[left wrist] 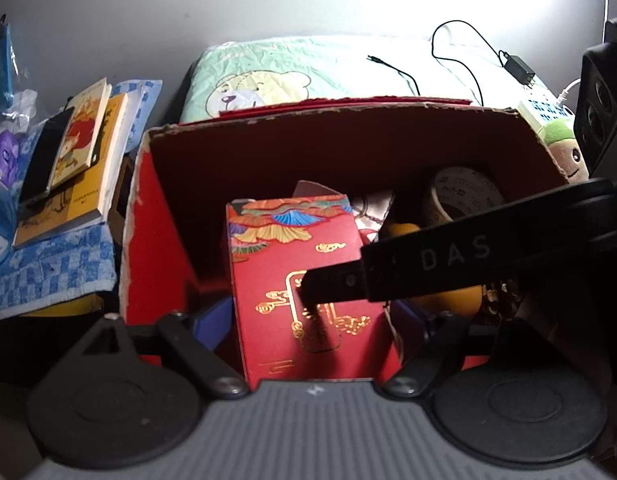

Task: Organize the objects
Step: 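Lower the gift box into the red box beside the gift bag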

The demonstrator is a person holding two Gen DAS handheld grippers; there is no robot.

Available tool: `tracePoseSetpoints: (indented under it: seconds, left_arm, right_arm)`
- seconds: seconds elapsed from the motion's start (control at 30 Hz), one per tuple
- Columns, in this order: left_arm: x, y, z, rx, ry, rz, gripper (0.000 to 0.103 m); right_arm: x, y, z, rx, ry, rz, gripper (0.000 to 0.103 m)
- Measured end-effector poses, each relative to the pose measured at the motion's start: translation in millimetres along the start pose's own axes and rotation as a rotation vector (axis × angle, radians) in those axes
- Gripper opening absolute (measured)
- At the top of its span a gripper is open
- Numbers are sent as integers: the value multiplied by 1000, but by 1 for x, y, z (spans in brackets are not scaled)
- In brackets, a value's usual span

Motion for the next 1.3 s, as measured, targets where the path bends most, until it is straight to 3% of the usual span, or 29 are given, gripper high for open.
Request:
tracePoseSetpoints:
  seconds: [0.3,0.6,0.73,1.0,1.3]
  left_arm:
    - [4,-4,-4,4,-1,21,92]
    - [2,-16,-3,-26,35,55,92]
    - [5,-17,-6,-15,9,51,92]
    - [6,-19,-9,3,-8,55,96]
    - [0,-22,-9,-1,6,25,94]
  right_arm:
    - [5,-9,3,-35,-35,20,44]
    - [8,-9,2,-13,-50,13,43]
    - [12,-5,0,23,-73,28,44]
    - [13,10,-3,200,-69,47,44]
    - [15,8,-11,220,-74,75,44]
Point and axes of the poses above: each gripper's, at about its wrist camera, not at the fingertips, and y roughly against the way its jaws point, x to its right, z to its underside, the point moved 5 cm from there along -y, roughly the way its jaws point, and after that the axes turned 11 degrees about x, right-handed, at the moved point
